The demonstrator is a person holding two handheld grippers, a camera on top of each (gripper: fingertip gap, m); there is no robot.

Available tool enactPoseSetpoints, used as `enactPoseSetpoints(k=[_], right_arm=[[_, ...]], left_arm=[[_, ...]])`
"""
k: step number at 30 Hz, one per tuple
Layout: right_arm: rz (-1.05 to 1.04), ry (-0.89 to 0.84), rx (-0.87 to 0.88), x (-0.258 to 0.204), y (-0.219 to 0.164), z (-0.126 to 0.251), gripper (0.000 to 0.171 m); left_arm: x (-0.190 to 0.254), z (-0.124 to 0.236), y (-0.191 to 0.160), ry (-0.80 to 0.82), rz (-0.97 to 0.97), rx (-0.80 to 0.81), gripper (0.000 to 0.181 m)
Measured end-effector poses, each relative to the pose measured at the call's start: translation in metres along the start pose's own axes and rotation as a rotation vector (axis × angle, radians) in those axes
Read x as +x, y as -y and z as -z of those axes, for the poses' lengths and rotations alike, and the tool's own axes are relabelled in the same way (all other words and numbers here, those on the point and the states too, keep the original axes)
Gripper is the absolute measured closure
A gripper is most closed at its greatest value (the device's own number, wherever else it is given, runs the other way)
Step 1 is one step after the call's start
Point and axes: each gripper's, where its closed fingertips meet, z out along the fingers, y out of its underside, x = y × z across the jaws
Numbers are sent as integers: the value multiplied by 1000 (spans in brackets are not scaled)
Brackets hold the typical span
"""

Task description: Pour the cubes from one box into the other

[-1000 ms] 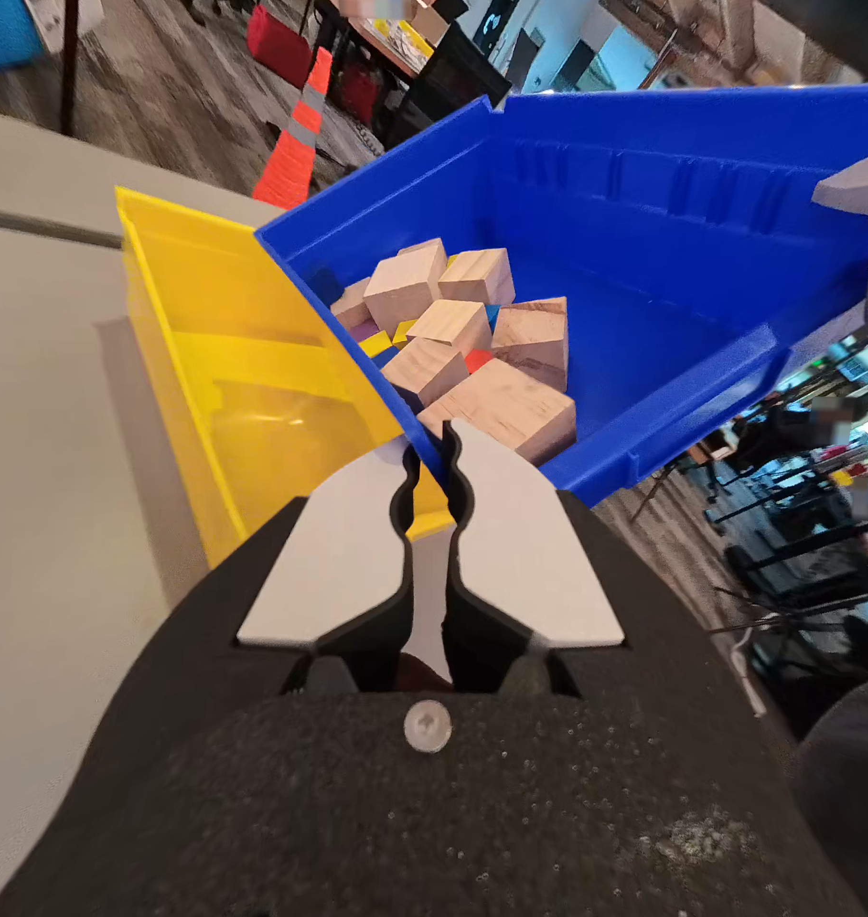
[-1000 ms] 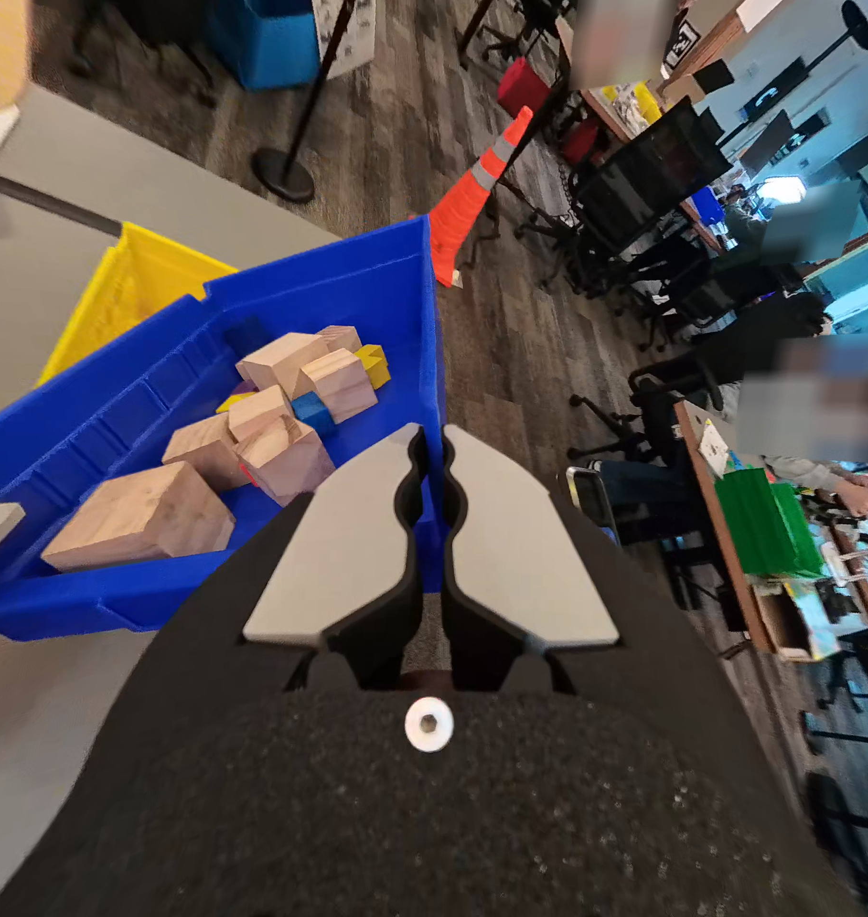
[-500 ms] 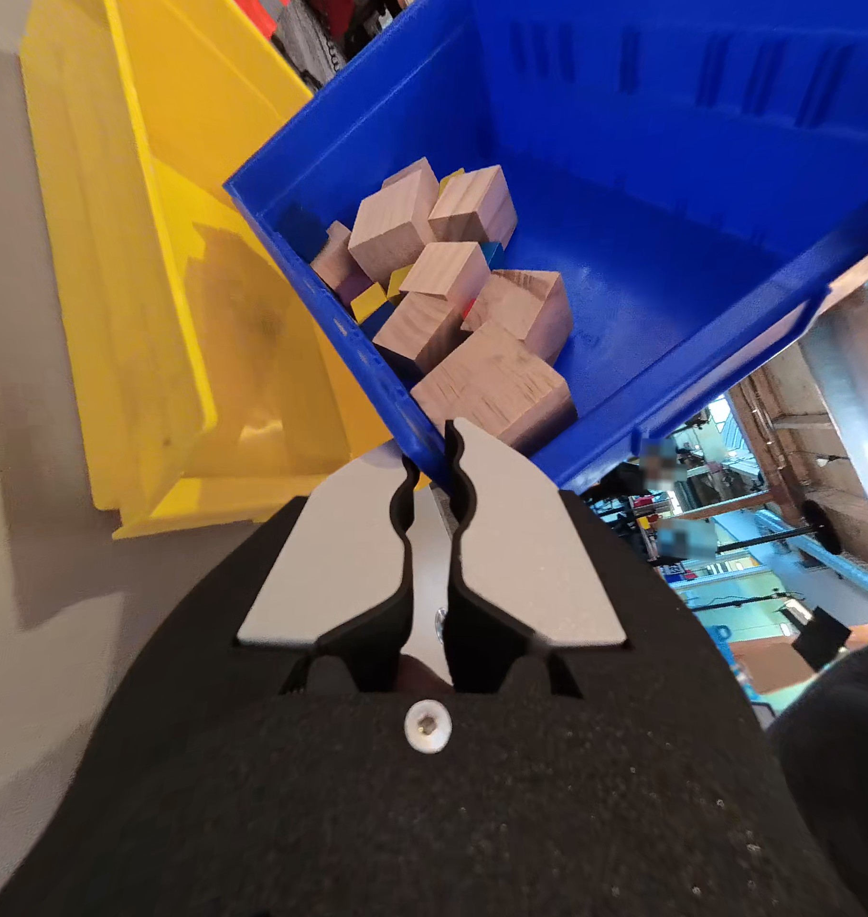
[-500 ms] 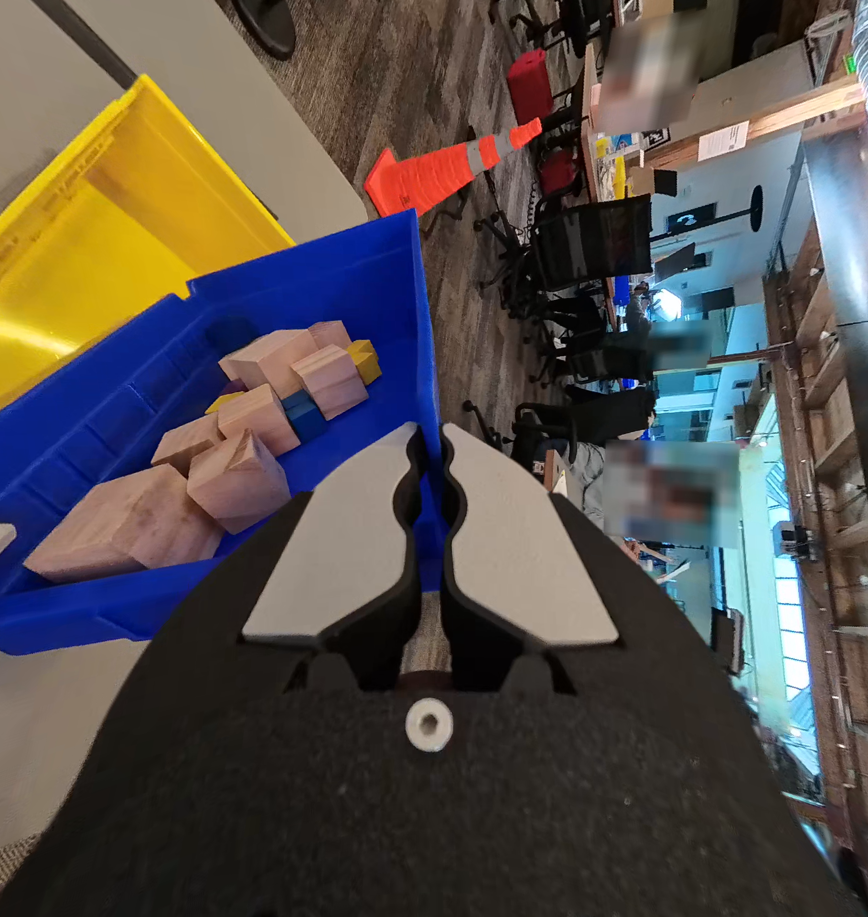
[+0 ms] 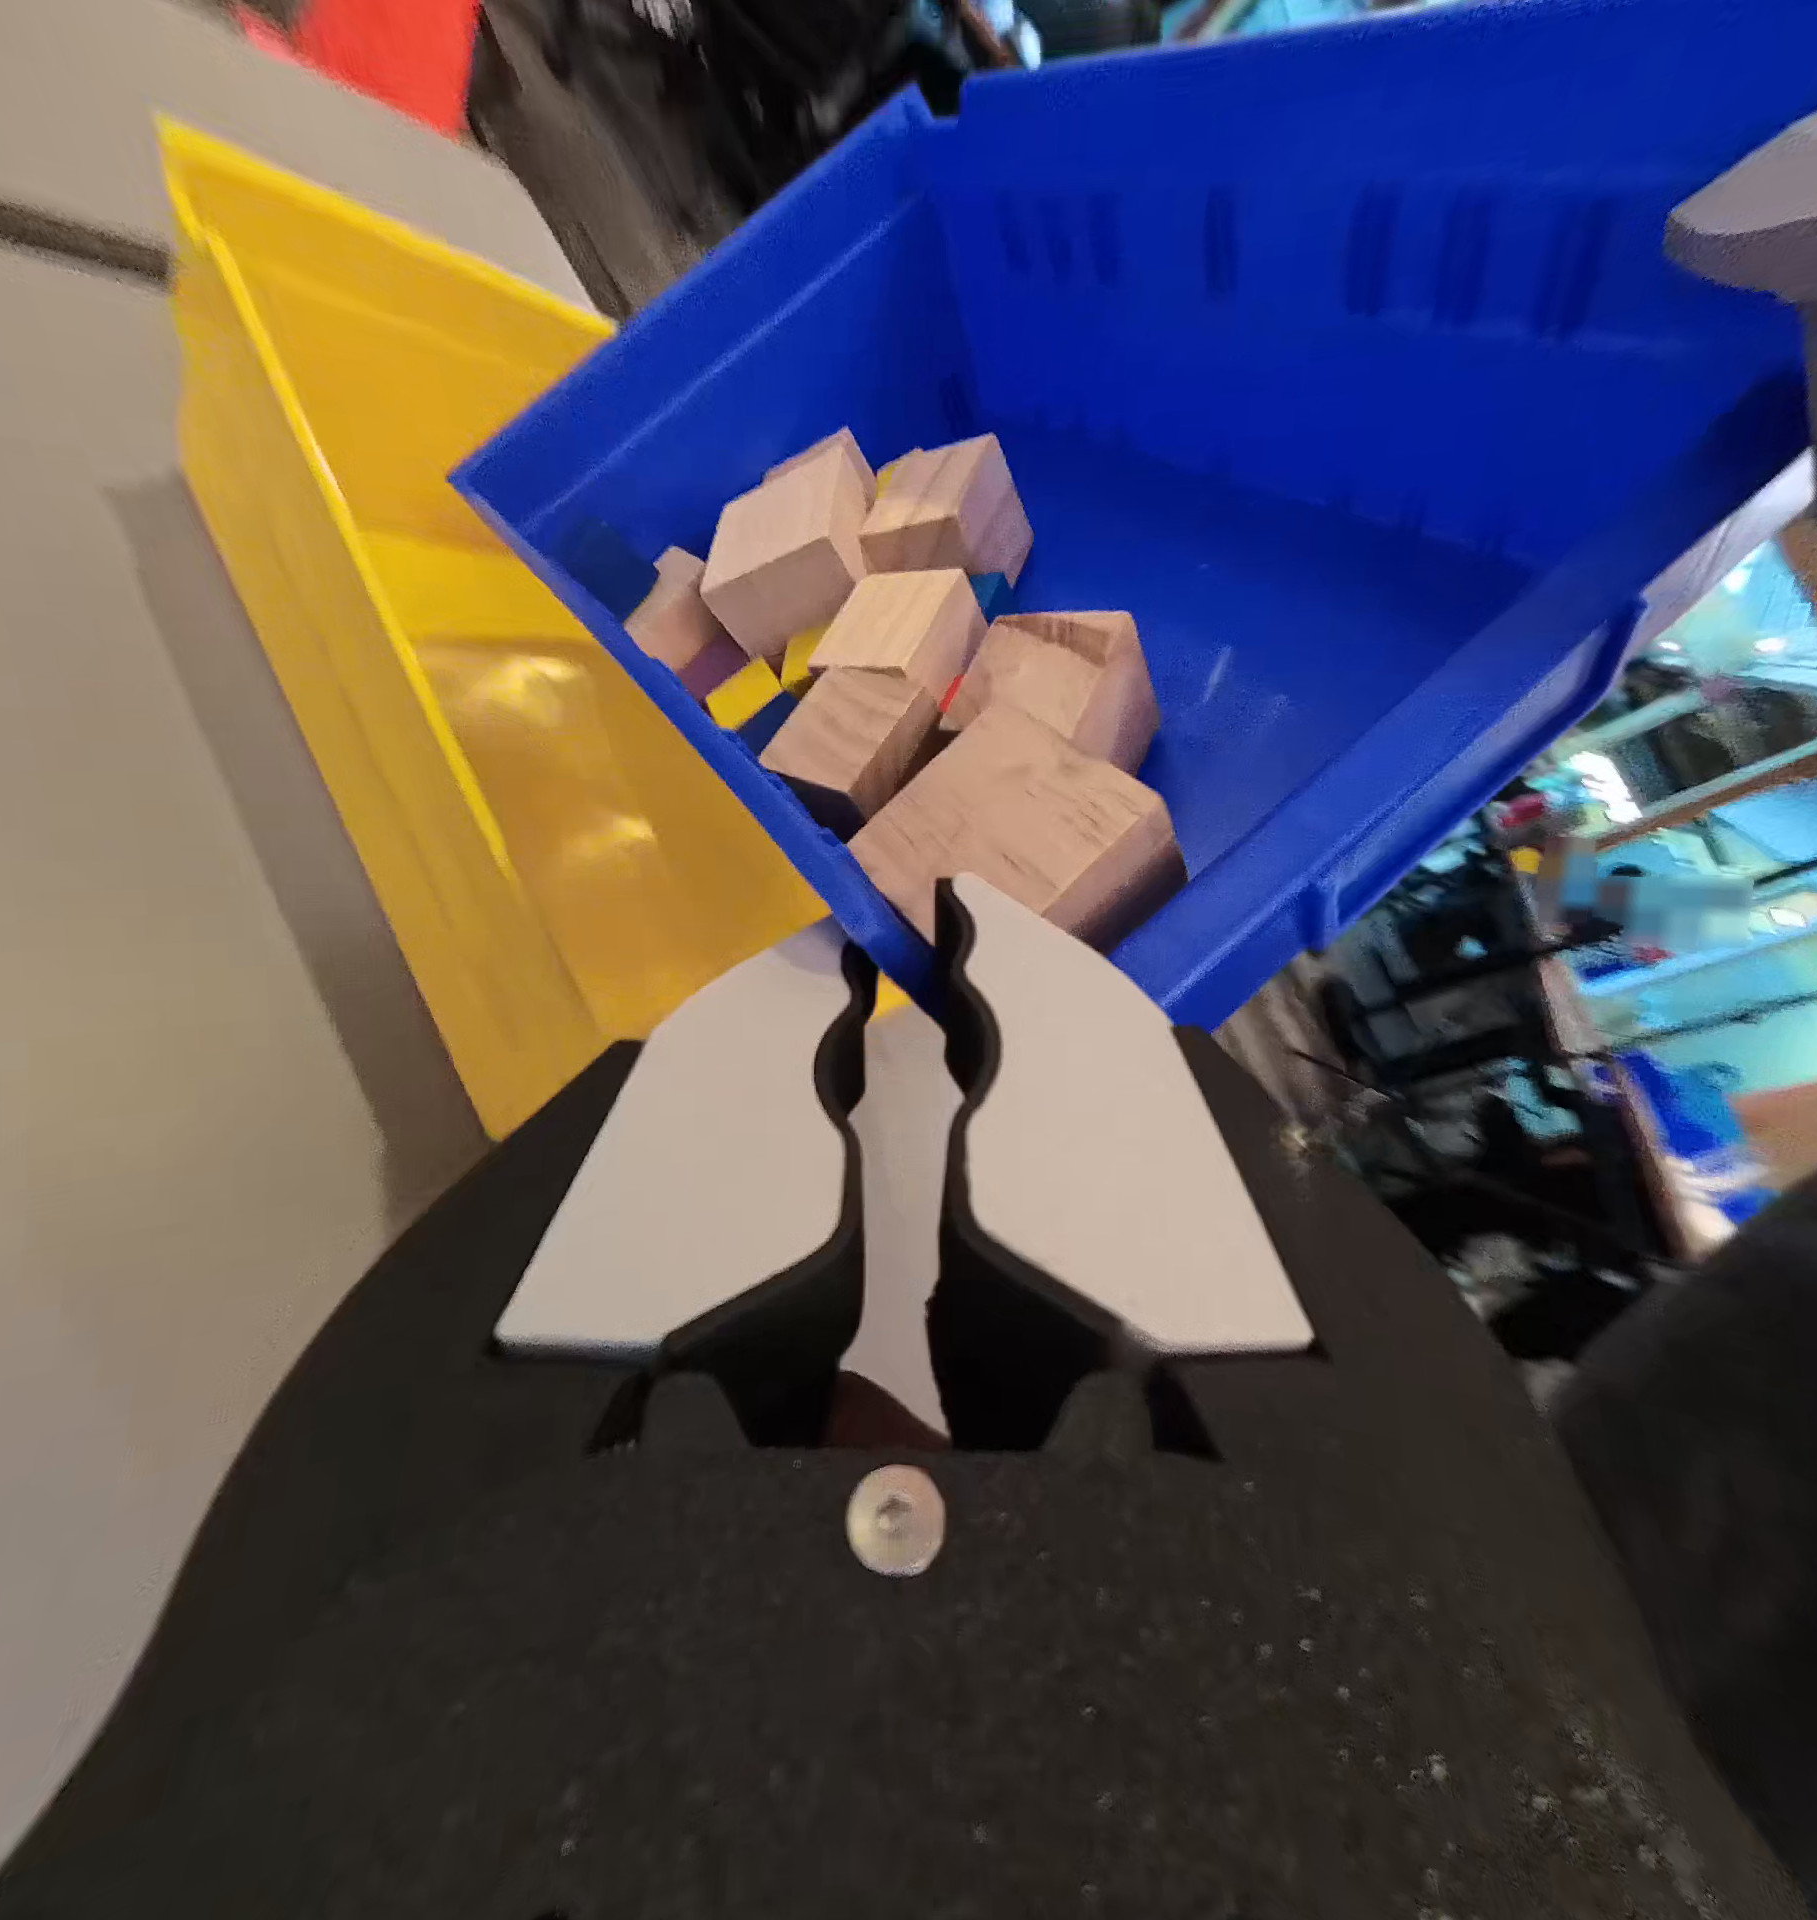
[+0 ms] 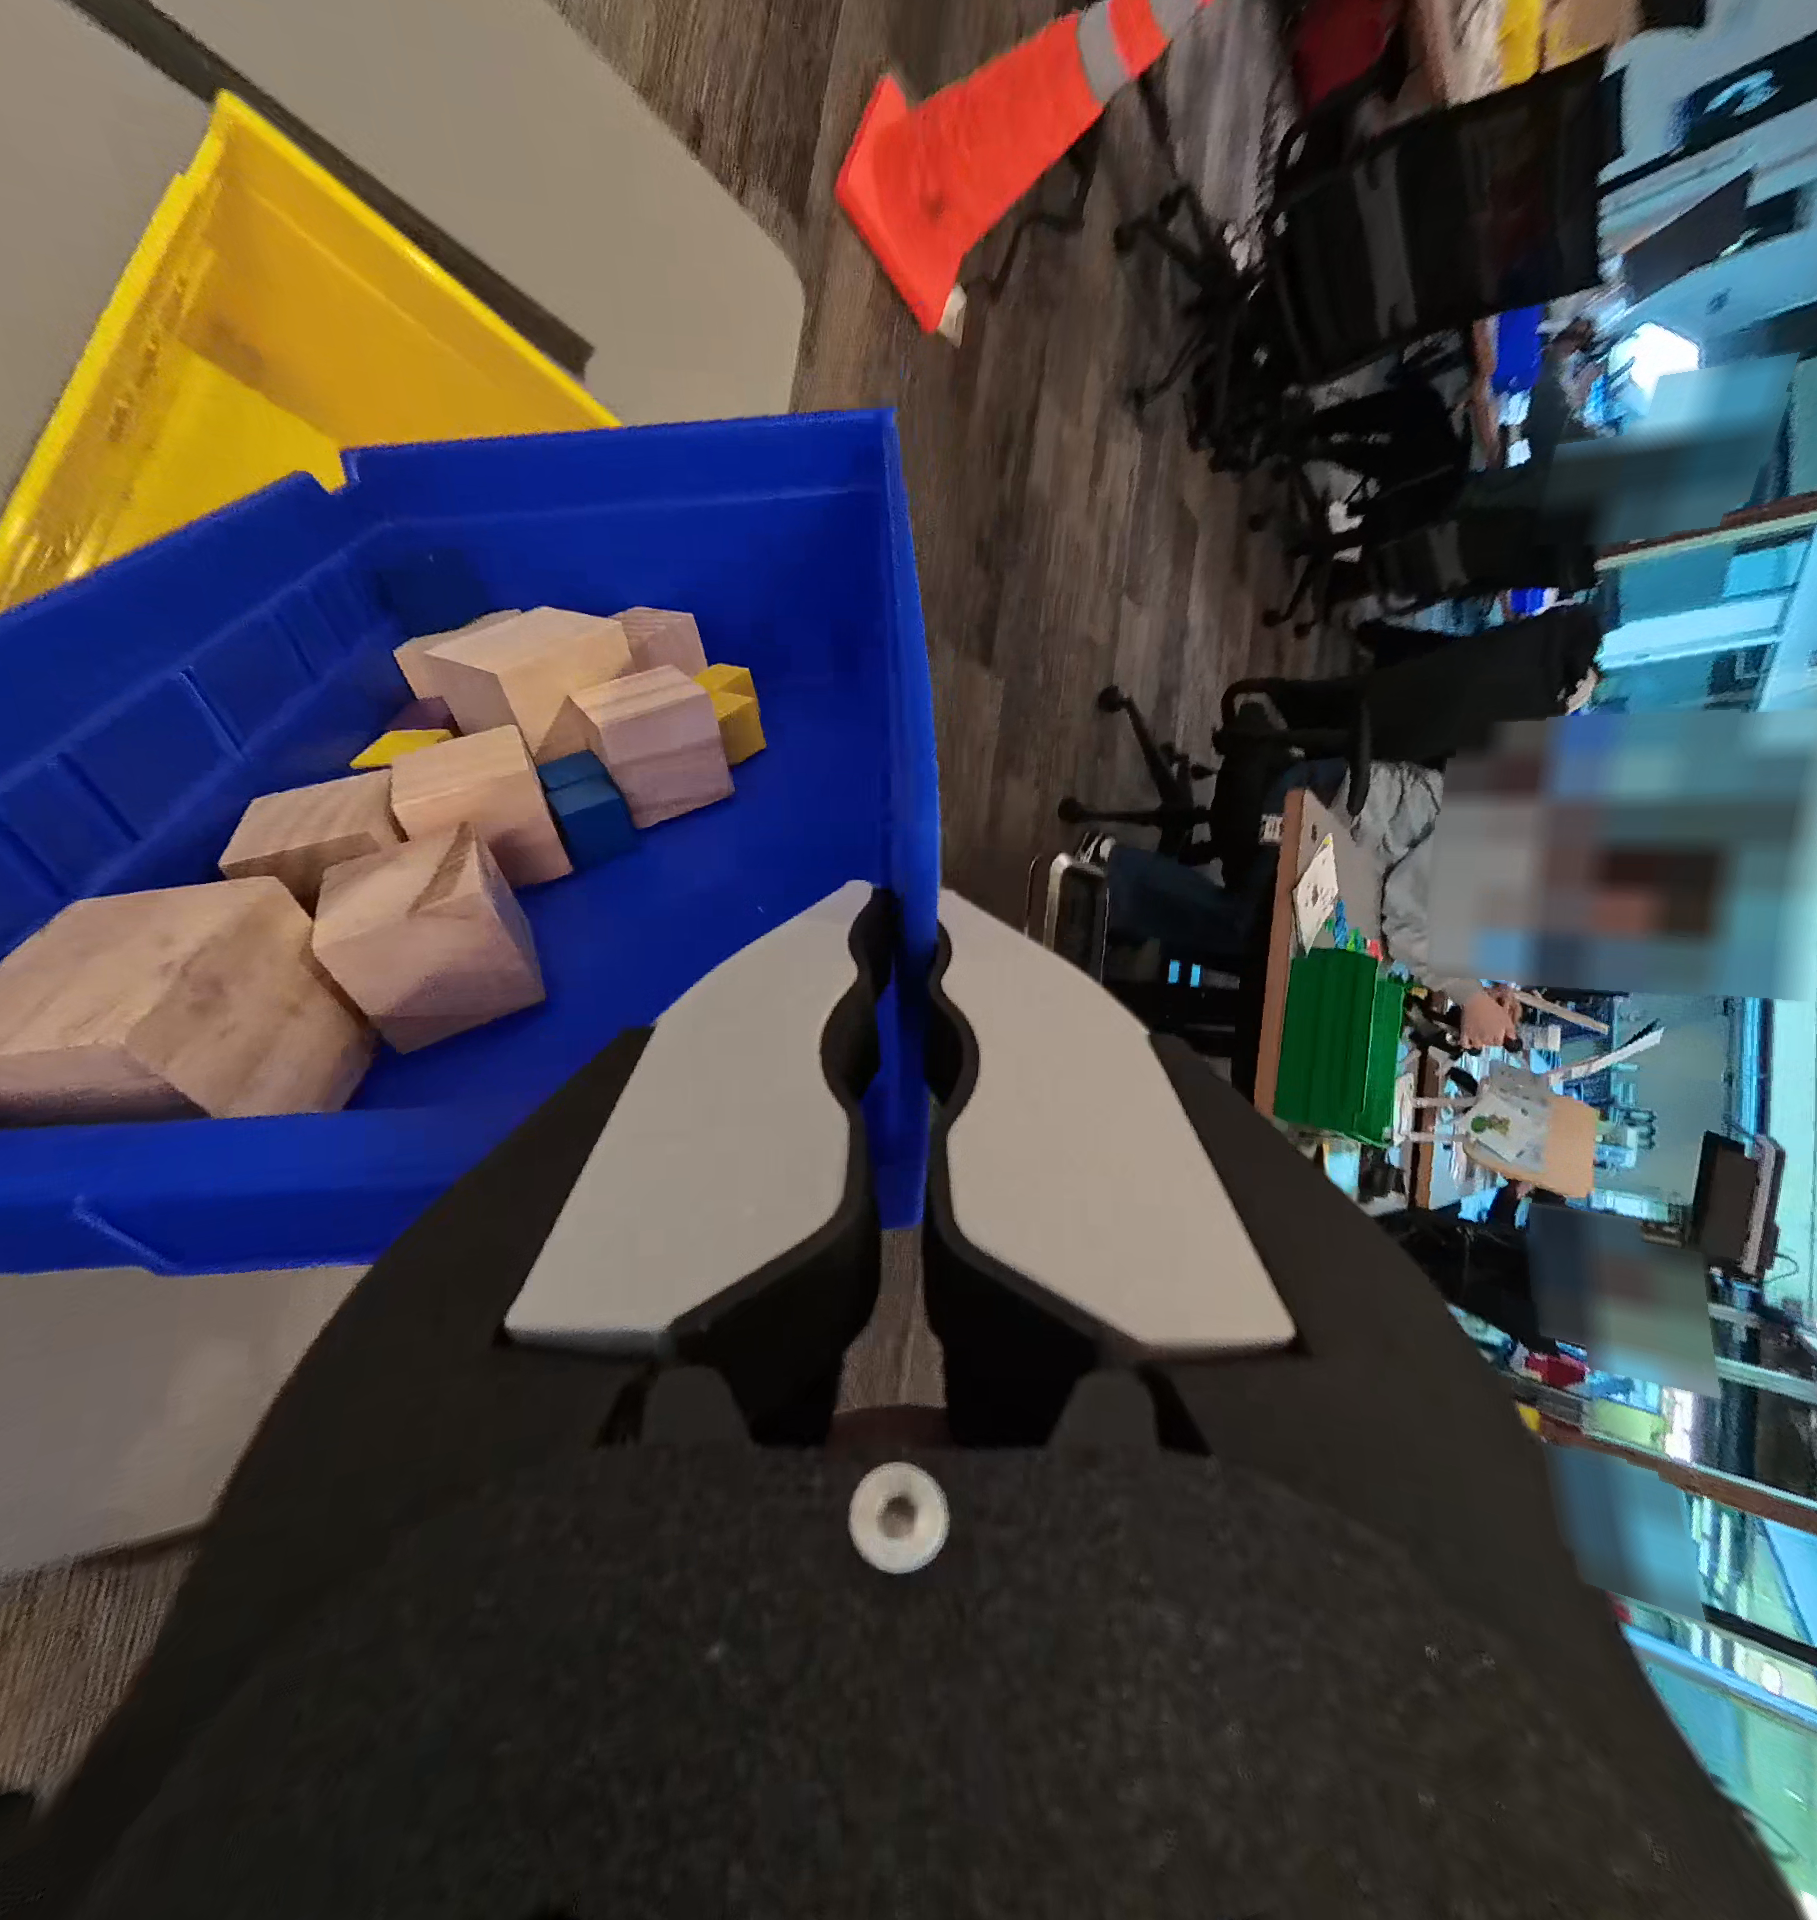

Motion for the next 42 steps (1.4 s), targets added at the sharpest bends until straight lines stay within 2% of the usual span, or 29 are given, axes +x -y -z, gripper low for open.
enactPoseSetpoints(k=[6, 13, 21, 25, 31, 35, 38, 42], right_arm=[[174, 28, -255, -1, 25, 0, 168], [343, 24, -421, -22, 56, -24, 168], [440, -15, -400, -33, 102, -49, 165], [442, 1, -421, -35, 109, -55, 166], [412, 23, -368, -27, 90, -44, 167], [318, 45, -248, -22, 54, -20, 168], [275, -2, -152, -26, 28, -6, 168], [338, -121, -87, -33, 22, 12, 168]], left_arm=[[10, 12, -1, -121, 195, -184, 170], [0, 7, -7, -210, 384, -259, 170], [-10, 7, 14, -240, 445, -247, 169], [-11, 4, 17, -250, 447, -257, 169], [-16, 5, 15, -252, 419, -252, 170], [-13, 1, -3, -256, 355, -216, 170], [-7, -2, -25, -287, 359, -175, 171], [9, -14, -52, -370, 445, -116, 173]])
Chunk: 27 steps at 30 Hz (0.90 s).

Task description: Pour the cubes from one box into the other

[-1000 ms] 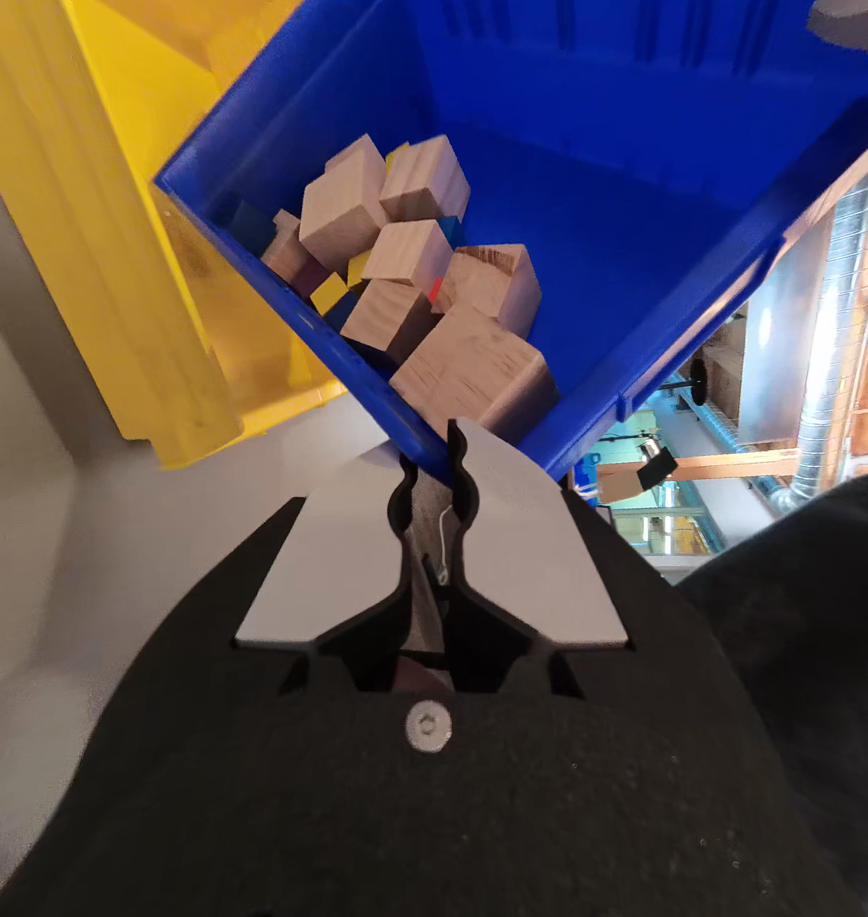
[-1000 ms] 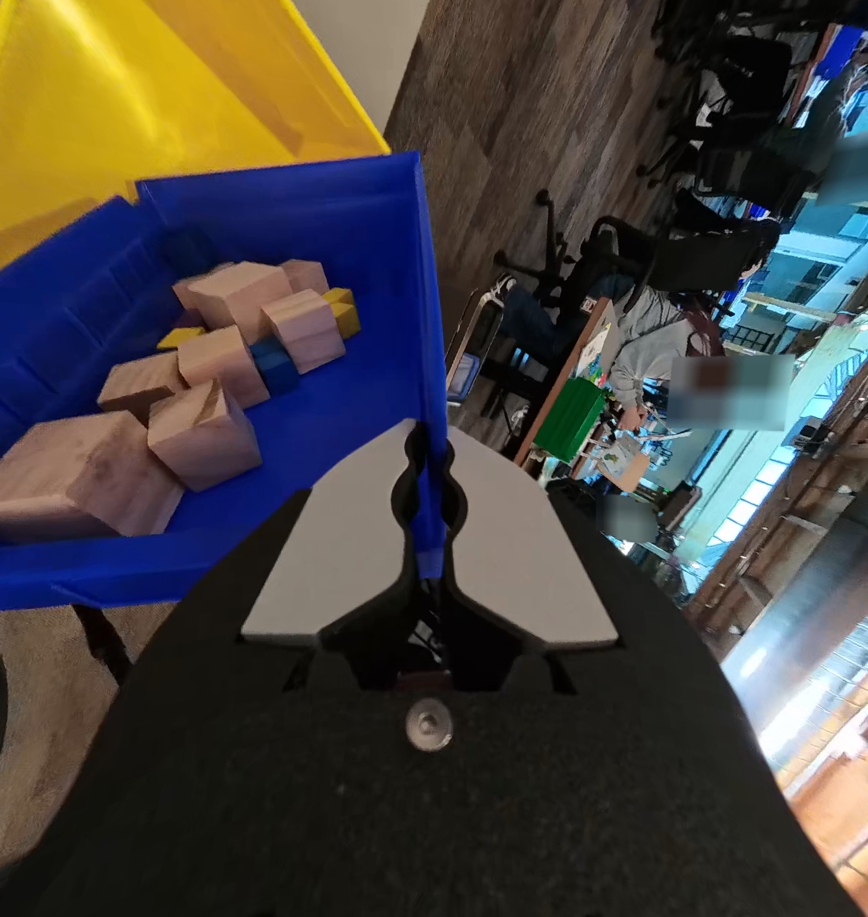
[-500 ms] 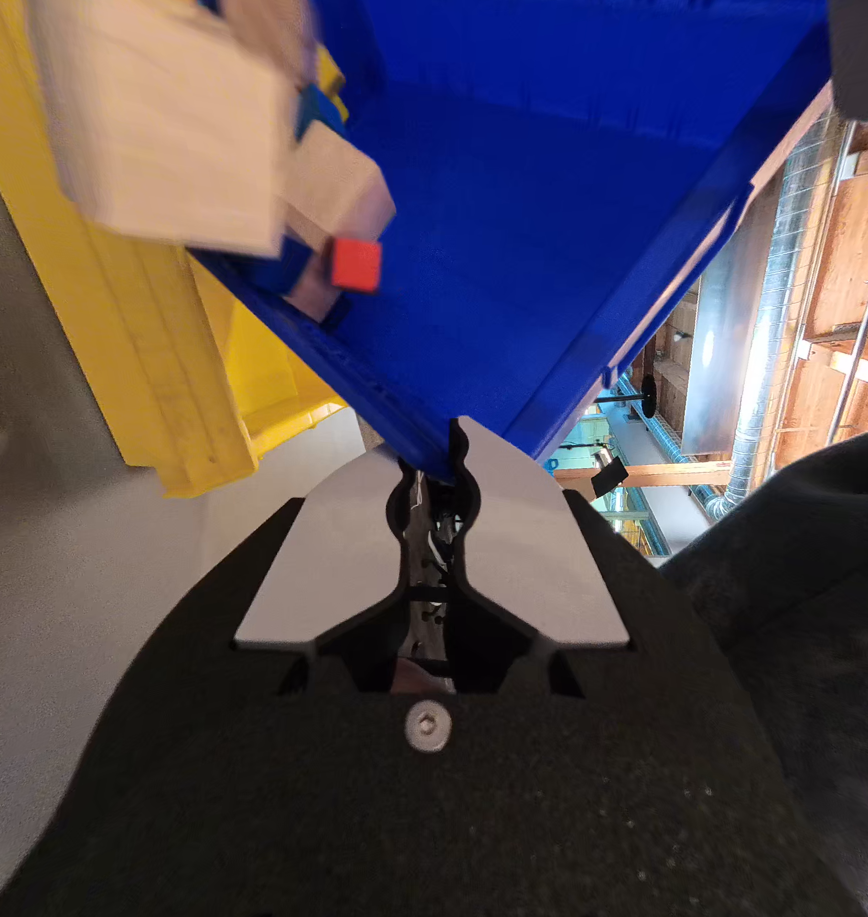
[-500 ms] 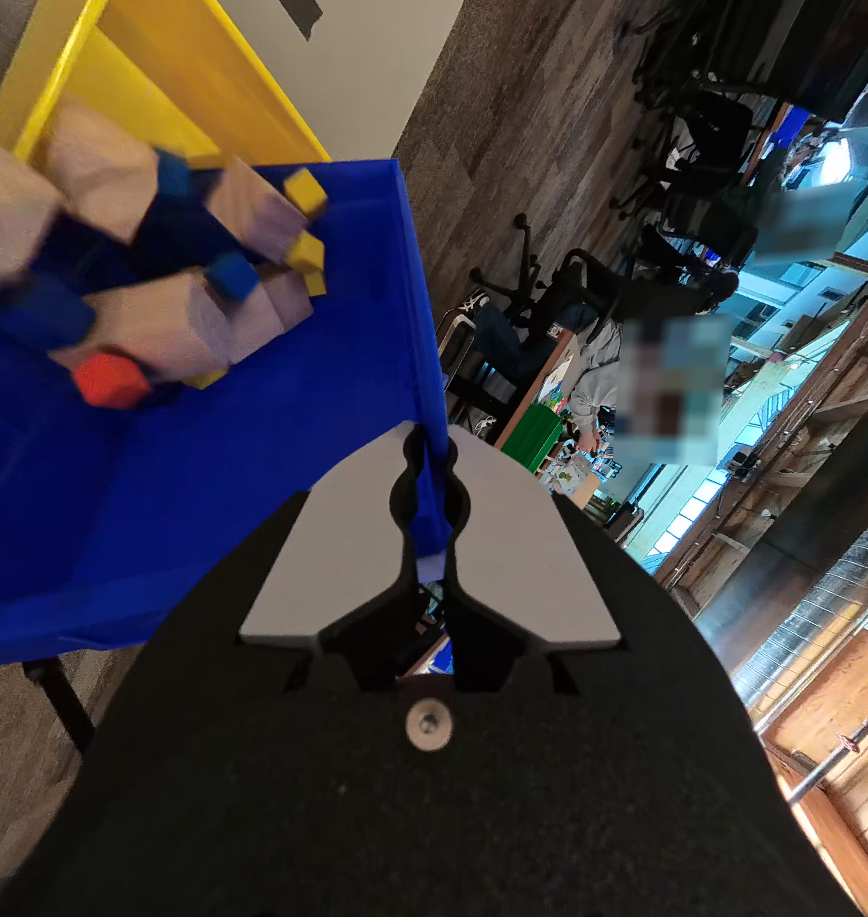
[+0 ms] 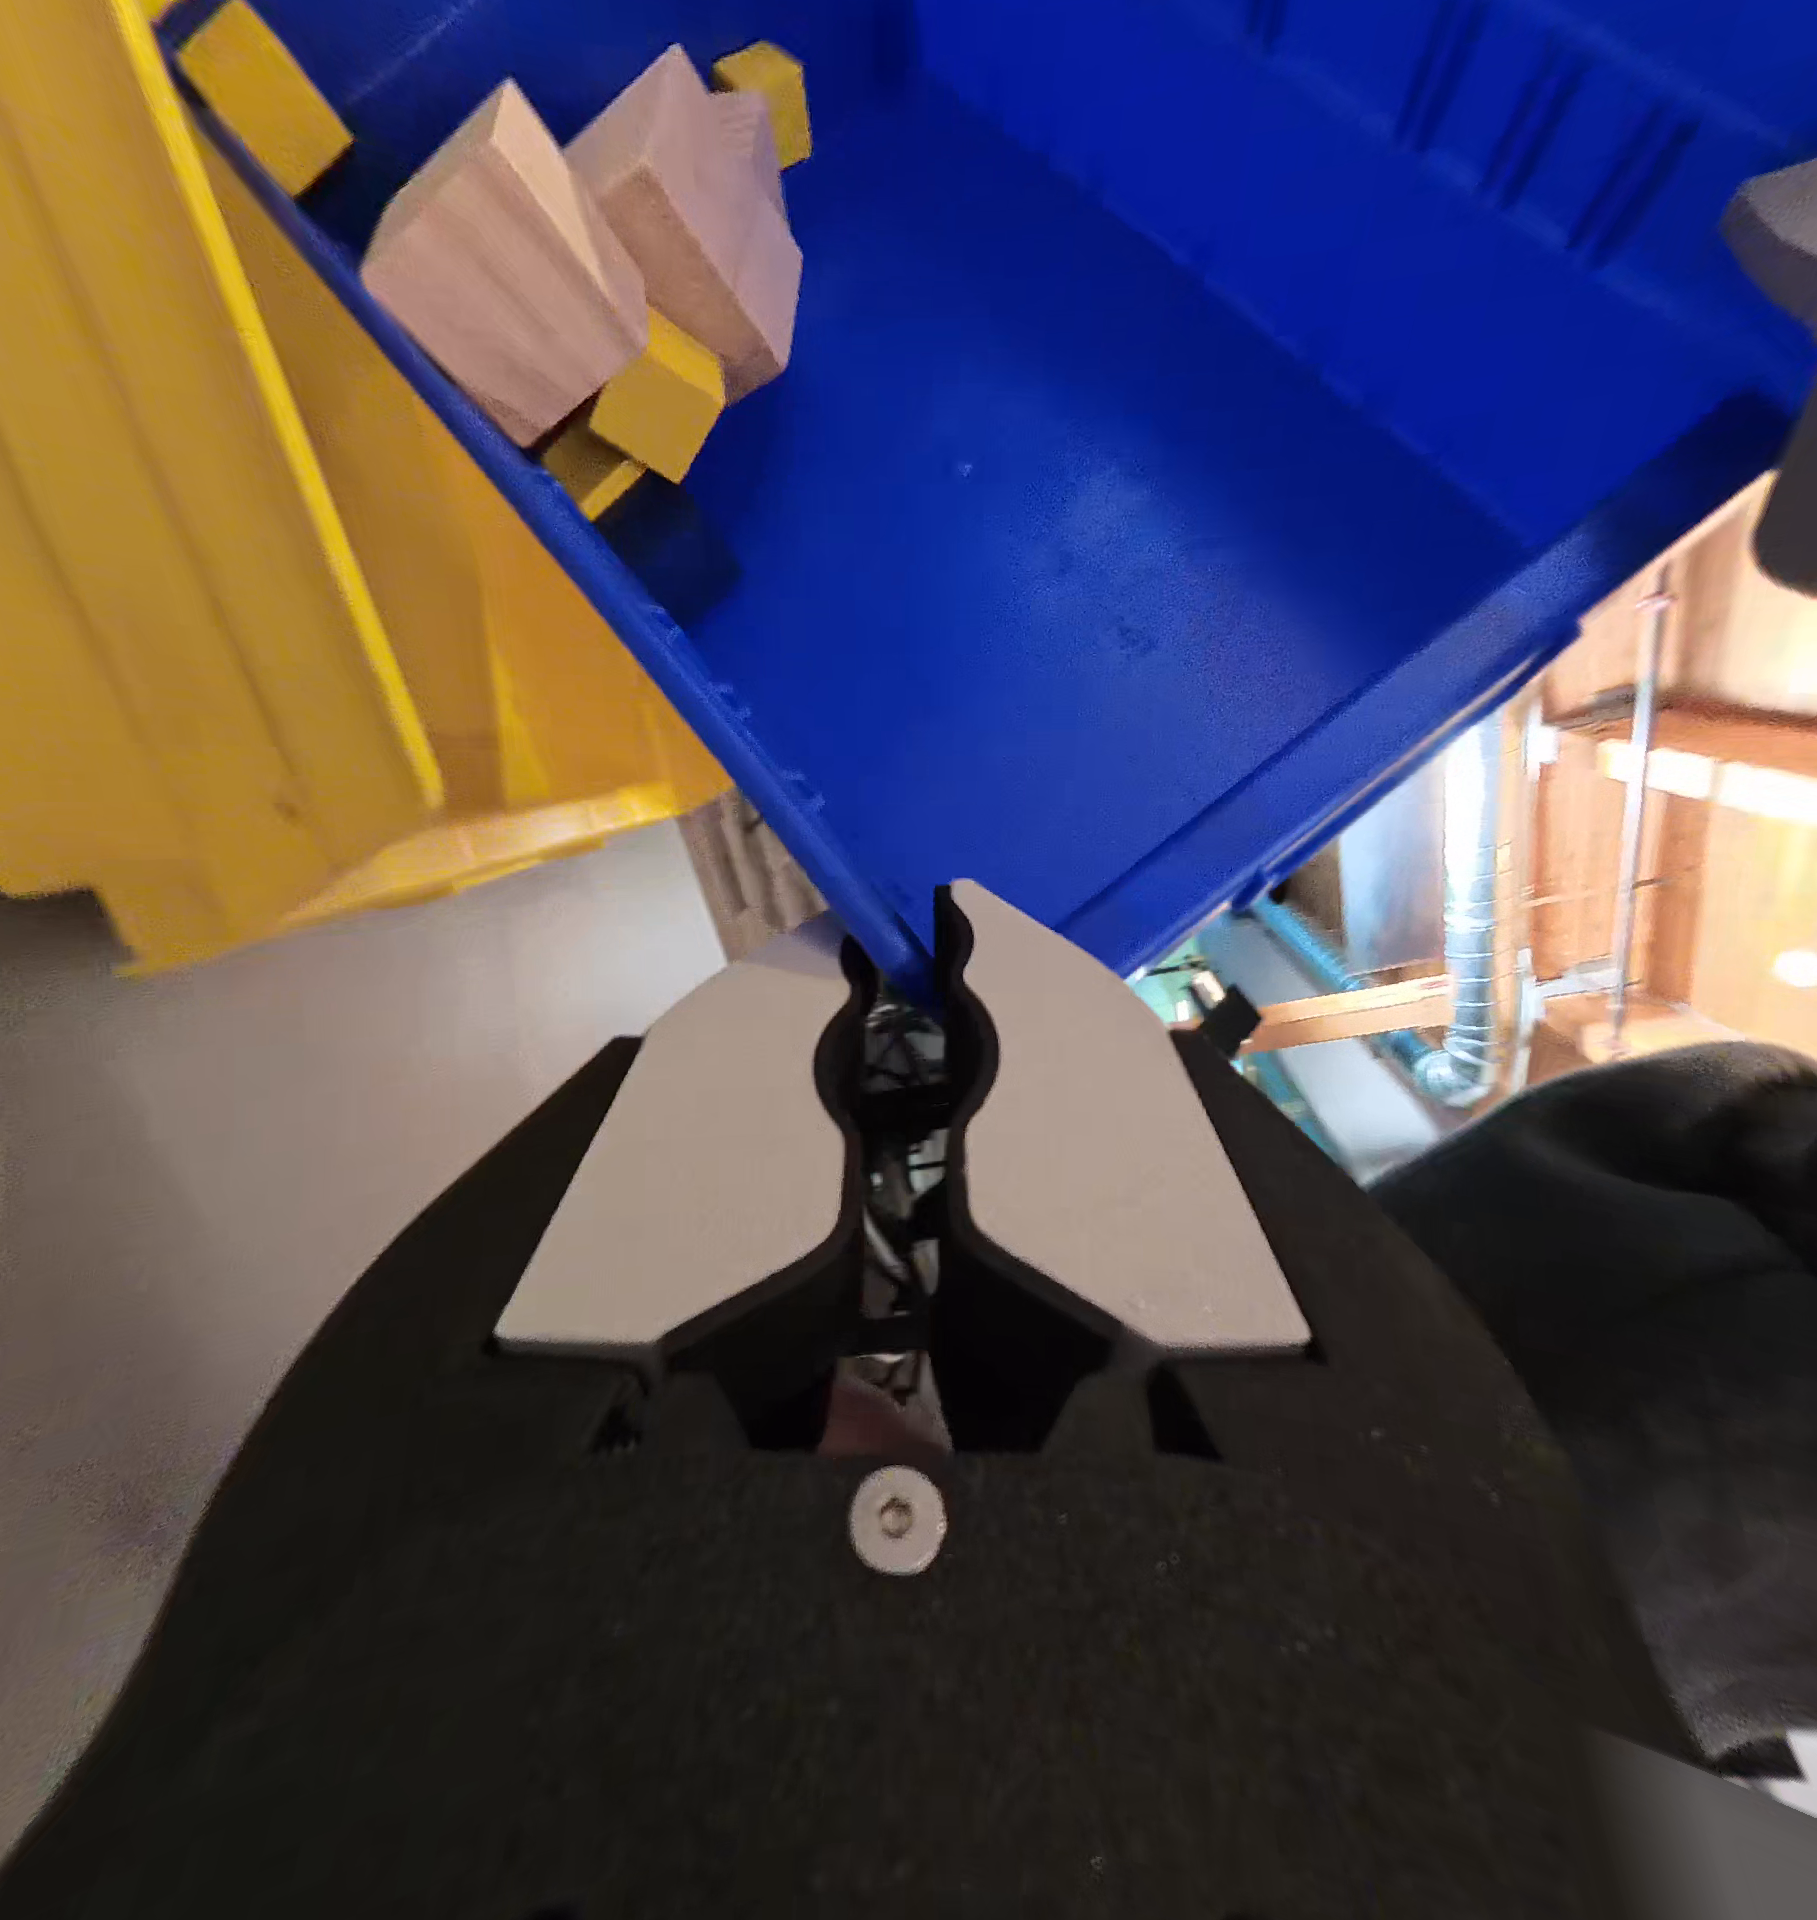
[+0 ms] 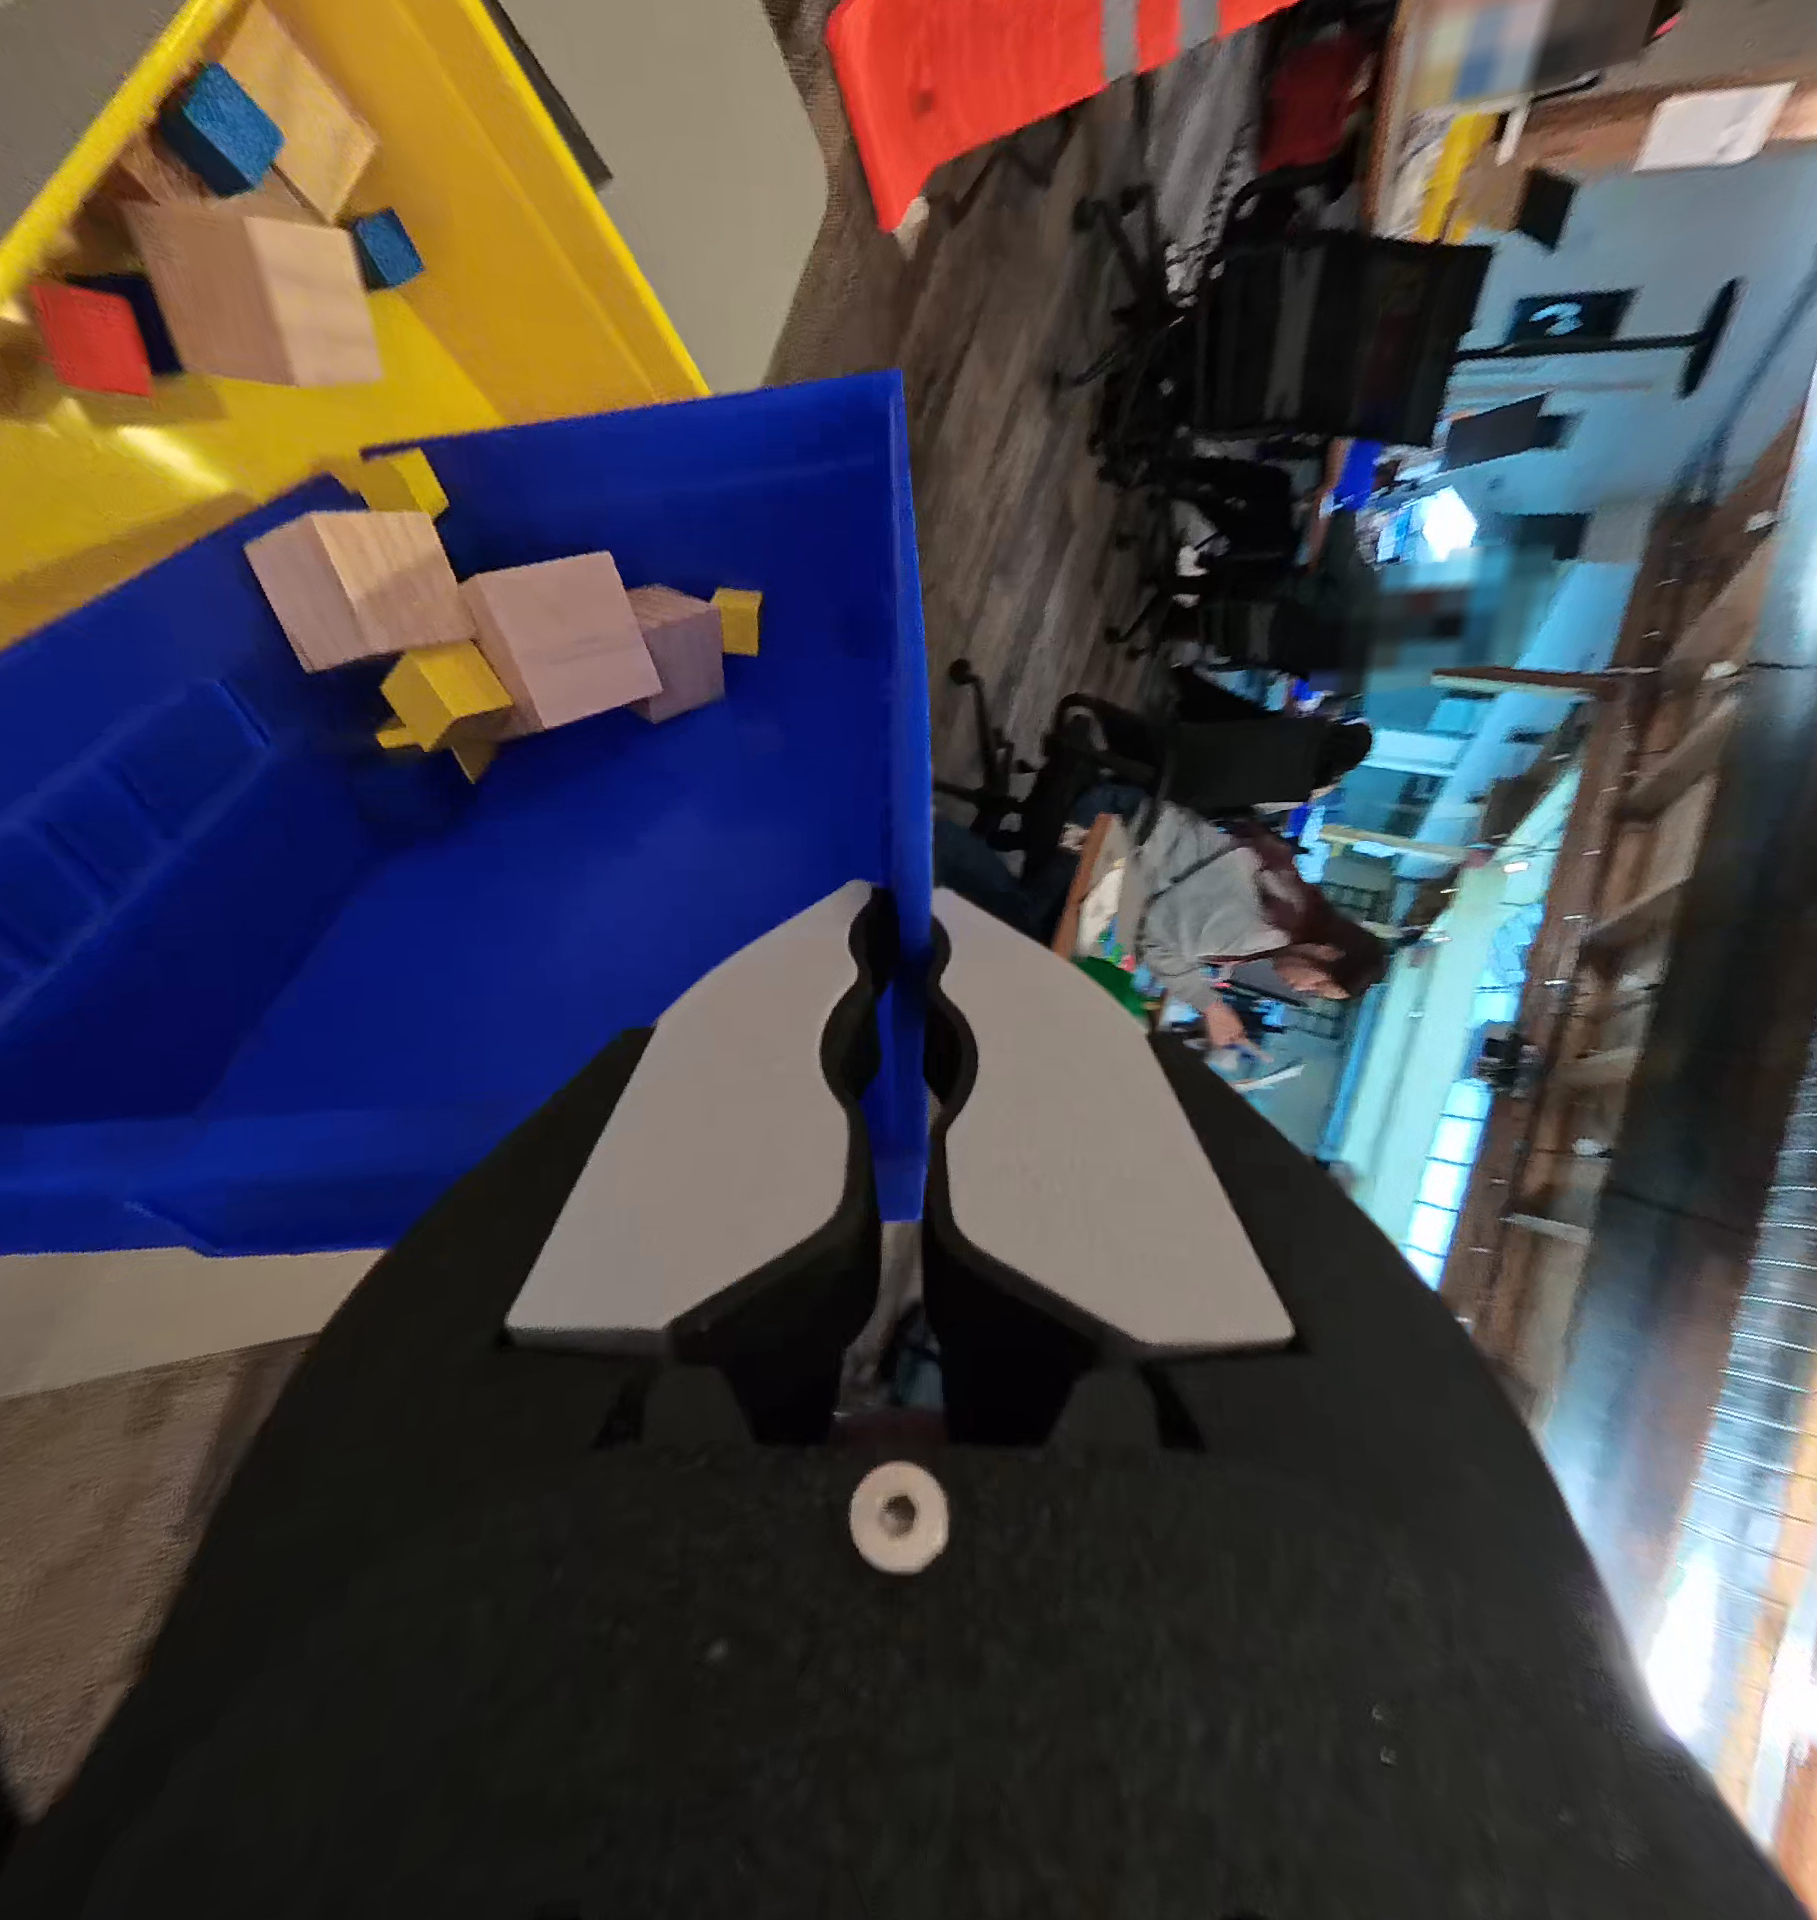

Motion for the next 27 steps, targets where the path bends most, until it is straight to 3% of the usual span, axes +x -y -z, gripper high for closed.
enactPoseSetpoints(k=[13, 27], right_arm=[[398, -270, -31, -17, 22, 21, 168], [383, -406, -97, 20, -5, 44, 169]], left_arm=[[4, -53, -31, -220, 338, 50, 176], [52, -87, -38, -340, 374, -22, 176]])
